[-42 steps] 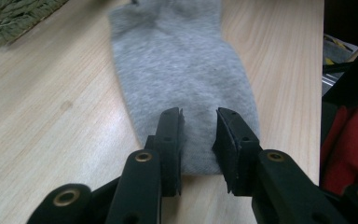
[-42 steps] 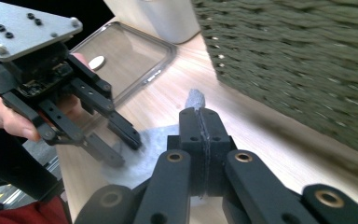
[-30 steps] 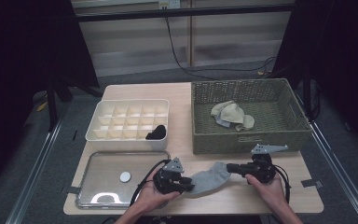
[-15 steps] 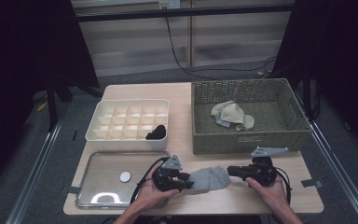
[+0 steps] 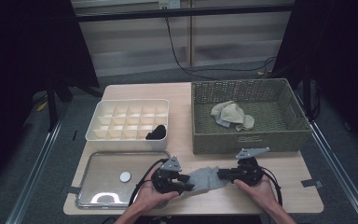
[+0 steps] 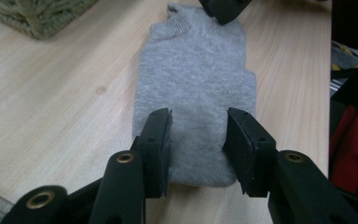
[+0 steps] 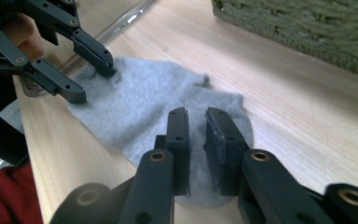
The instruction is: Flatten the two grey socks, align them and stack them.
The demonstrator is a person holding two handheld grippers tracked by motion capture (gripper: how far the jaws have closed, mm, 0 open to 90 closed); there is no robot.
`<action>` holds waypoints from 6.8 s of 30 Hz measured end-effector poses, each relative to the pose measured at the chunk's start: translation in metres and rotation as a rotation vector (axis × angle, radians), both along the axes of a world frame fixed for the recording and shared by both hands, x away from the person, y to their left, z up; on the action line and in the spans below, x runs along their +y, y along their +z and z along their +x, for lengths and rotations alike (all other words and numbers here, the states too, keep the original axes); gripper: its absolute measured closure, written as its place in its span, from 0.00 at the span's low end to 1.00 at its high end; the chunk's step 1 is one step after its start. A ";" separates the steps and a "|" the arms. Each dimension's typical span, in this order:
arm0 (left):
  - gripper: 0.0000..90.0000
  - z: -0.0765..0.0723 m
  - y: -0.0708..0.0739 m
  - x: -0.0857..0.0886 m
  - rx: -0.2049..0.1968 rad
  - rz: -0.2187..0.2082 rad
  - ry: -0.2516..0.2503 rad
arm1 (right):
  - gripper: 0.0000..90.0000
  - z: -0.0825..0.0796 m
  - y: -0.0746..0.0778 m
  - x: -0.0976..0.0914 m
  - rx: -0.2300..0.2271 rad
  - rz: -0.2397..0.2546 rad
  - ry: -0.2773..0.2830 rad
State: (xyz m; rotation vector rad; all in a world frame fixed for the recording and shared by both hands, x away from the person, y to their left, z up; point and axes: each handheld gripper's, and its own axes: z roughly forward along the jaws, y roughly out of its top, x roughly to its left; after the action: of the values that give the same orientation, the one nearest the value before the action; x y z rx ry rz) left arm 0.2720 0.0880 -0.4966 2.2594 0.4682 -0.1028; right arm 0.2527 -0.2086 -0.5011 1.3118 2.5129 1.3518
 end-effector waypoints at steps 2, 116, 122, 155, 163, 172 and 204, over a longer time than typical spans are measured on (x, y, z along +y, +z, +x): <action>0.66 0.000 -0.001 -0.001 -0.002 0.000 0.004 | 0.85 0.000 -0.002 0.001 0.005 -0.022 -0.006; 0.32 0.003 0.032 0.112 0.016 -0.149 0.300 | 0.83 0.233 0.073 -0.001 0.069 -0.178 -0.058; 0.32 0.003 0.033 0.114 0.011 -0.145 0.301 | 0.85 0.236 0.064 0.002 0.115 -0.218 -0.059; 0.31 0.007 0.029 0.106 0.013 -0.123 0.293 | 0.84 0.246 0.029 0.008 0.263 -0.416 -0.034; 0.31 0.005 0.029 0.107 0.010 -0.116 0.287 | 0.99 0.244 0.027 0.016 0.262 -0.487 -0.007; 0.31 0.006 0.029 0.109 0.016 -0.134 0.286 | 1.00 0.242 0.039 0.013 0.211 -0.406 -0.033; 0.33 0.008 0.028 0.103 0.005 -0.113 0.282 | 1.00 0.222 0.090 -0.018 -0.045 -0.013 -0.133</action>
State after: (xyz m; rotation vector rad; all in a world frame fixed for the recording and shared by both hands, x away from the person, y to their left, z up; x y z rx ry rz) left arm 0.2802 0.1908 -0.4685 2.0618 0.7590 0.0095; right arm 0.4744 -0.2265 -0.4113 1.4020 2.3546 1.3205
